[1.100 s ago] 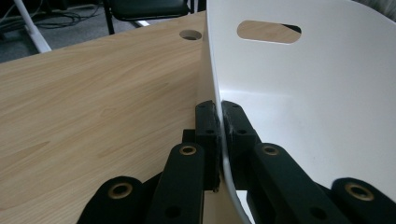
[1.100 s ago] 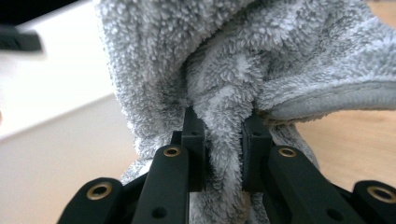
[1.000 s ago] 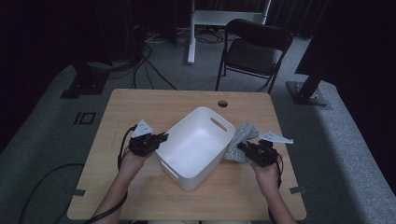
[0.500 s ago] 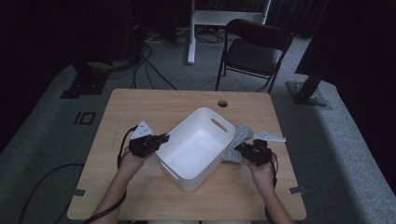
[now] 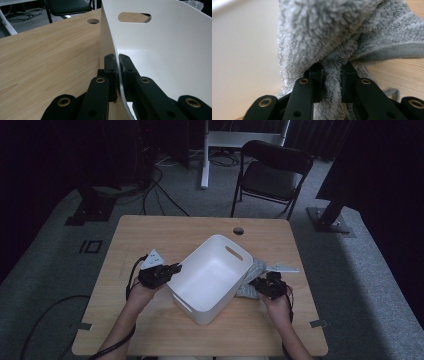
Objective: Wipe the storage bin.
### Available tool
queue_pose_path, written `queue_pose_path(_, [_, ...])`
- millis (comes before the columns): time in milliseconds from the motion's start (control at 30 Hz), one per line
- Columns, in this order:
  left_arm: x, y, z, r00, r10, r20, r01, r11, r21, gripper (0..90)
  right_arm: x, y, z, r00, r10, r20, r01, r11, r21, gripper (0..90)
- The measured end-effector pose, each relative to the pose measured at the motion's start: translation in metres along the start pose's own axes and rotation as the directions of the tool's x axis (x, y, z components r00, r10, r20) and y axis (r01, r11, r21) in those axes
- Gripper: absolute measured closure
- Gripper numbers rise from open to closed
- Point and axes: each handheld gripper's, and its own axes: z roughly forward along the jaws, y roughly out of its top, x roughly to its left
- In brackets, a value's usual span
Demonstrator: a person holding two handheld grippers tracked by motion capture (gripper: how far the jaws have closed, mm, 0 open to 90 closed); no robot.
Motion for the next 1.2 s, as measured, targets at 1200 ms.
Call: queue_pose_path(1200, [-0.004,0.001,-0.001,0.9965,-0.034,-0.076,0.035,0.9992,0.017,85.7,-0.018,0.003,-0.020,0.9980,0.015,0.062,-0.013,0.999,-0.030,76.3])
